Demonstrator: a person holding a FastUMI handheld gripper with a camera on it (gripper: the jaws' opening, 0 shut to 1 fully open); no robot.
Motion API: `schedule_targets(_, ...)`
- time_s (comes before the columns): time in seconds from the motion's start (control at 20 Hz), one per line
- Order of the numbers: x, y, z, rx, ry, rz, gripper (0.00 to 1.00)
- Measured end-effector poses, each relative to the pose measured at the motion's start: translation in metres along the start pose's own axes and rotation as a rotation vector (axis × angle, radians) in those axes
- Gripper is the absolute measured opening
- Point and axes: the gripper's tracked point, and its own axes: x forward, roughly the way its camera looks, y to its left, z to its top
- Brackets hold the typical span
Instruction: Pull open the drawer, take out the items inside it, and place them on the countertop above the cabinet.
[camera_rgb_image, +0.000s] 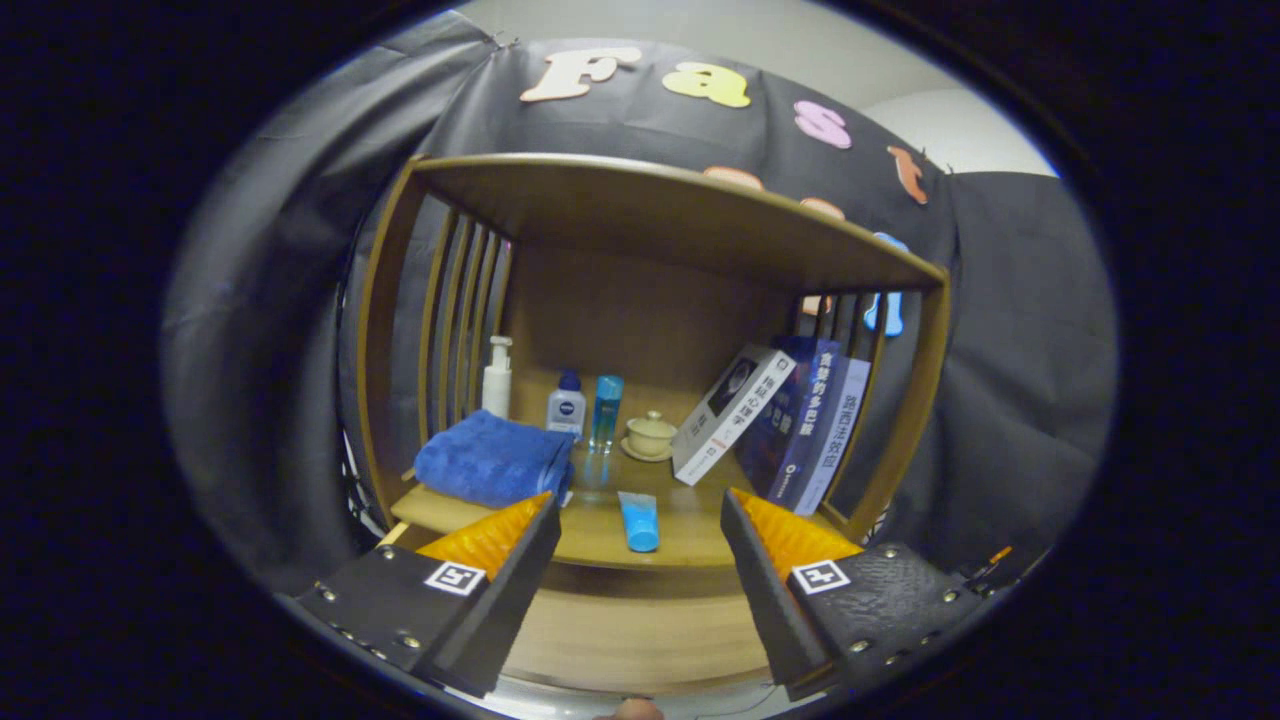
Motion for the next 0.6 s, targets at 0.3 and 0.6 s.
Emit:
schedule_targets(0.3, -0.043, -0.016, -0.004, 0.045, -0.057, -0.055, 0.96)
schedule_targets(0.6, -0.074, -0.012, -0.037, 0.072, -0.048, -0.051, 0.96)
